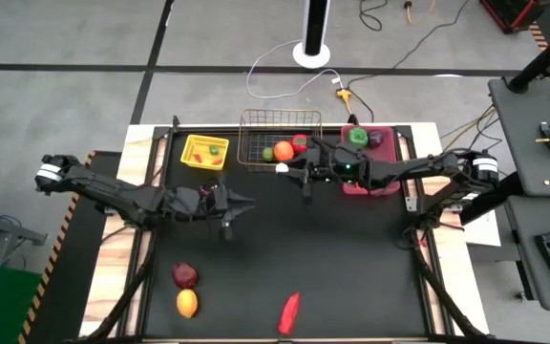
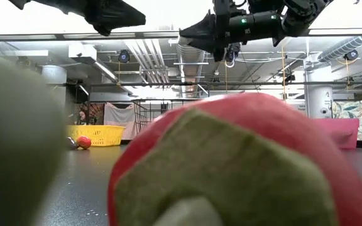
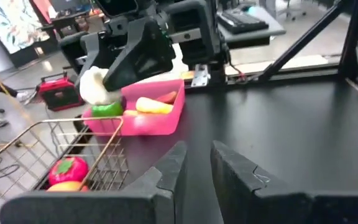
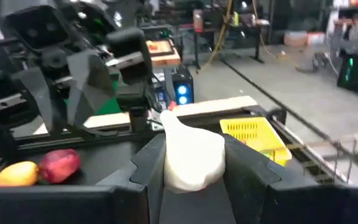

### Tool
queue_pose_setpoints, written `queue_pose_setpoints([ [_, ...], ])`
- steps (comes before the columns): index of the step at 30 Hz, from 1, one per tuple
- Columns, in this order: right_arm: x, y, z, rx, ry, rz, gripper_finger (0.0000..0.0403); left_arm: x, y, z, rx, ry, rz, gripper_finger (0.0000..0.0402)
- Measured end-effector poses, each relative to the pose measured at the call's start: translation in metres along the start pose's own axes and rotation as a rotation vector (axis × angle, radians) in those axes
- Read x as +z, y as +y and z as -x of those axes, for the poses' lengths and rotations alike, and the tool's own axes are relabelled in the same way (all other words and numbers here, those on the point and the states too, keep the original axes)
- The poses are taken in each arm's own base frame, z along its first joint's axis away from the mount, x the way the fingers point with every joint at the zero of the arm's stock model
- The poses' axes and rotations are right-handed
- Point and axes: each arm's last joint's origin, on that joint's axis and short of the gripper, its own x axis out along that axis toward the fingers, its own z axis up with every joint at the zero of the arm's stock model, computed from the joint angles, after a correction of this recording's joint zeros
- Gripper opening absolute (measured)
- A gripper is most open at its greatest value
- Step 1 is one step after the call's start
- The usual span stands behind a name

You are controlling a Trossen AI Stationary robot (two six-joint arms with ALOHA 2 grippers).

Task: Sort produce into baskets
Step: Put the large white garlic into the pink bin

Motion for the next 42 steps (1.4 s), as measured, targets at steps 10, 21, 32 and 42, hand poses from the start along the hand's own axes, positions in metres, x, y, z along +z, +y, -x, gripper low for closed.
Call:
queue_pose_setpoints([
  [10, -0.024, -0.032, 0.02, -0.269, 0.334, -0.253, 0.0129, 0.0, 0.006, 0.002, 0.038, 0.035, -0.004, 0.0055],
  [21, 0.008, -0.034, 0.079, -0.895, 0.481, -0.378, 0.0125, -0.001, 0.006, 0.002, 0.037, 0.043, 0.005, 0.0055],
  [32, -0.027, -0.047, 0.099, -1.304, 0.814, -0.456, 0.0127, -0.004, 0.006, 0.002, 0.037, 0.074, 0.037, 0.0055],
  [42, -0.053, -0.055, 0.085, -1.319, 0.942, -0.438, 0.0162, -0.013, 0.006, 0.003, 0.044, 0.172, 0.105, 0.0055],
])
